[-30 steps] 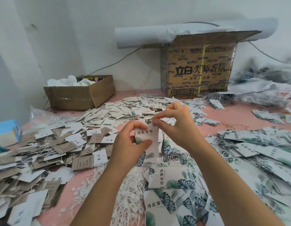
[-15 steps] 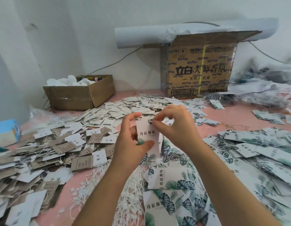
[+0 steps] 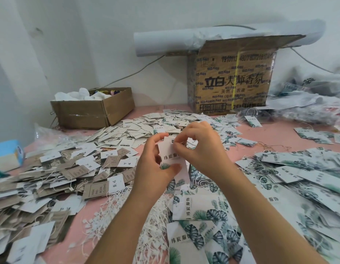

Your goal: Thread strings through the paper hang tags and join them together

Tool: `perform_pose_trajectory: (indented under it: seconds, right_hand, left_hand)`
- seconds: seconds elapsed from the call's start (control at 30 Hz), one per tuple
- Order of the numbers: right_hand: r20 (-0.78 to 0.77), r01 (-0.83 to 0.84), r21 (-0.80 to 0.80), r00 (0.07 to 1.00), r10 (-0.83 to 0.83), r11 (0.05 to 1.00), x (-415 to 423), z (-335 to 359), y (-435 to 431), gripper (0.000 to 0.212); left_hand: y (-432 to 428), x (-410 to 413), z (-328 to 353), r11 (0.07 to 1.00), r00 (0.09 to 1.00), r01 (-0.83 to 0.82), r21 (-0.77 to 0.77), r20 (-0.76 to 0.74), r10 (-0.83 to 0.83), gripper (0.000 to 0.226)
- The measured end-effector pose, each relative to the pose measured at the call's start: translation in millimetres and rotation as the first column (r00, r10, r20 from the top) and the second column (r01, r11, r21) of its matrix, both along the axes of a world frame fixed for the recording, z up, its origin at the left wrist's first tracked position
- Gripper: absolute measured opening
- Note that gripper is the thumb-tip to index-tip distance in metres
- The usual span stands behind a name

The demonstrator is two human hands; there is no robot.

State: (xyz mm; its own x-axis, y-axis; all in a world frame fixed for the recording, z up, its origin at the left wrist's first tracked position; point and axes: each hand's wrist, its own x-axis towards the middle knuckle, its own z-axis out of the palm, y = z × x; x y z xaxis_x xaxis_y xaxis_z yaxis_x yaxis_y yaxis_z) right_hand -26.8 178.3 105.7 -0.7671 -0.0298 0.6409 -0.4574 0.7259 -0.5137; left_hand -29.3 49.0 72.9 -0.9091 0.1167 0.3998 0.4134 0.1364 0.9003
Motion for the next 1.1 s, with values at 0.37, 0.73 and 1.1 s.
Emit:
perform_pose_trajectory:
  seconds: [0.37,0.73,1.1]
  right_hand:
    - [-0.013,0.031,-0.002,0.999,-0.031,1.000,1,1,0,0.009]
    - [-0.030,-0.019,-0.080,0.999,0.016,0.997,1,0,1,0.004]
    - [0.014,-0.101,-0.091,0.995,0.103,0.991,-2,-4,-4,0.002]
  left_hand:
    - [0,-3,-5,0.999,0.995,-0.013,0.039,-0.101,0.016,0.043]
    - [-1,-1,2,0.925,0.990,0.095,0.369,0.066,-0.128,0.025]
    - [-4,-10,-3,0.836,0.977,0.073,0.544,0.129,-0.169,0.017]
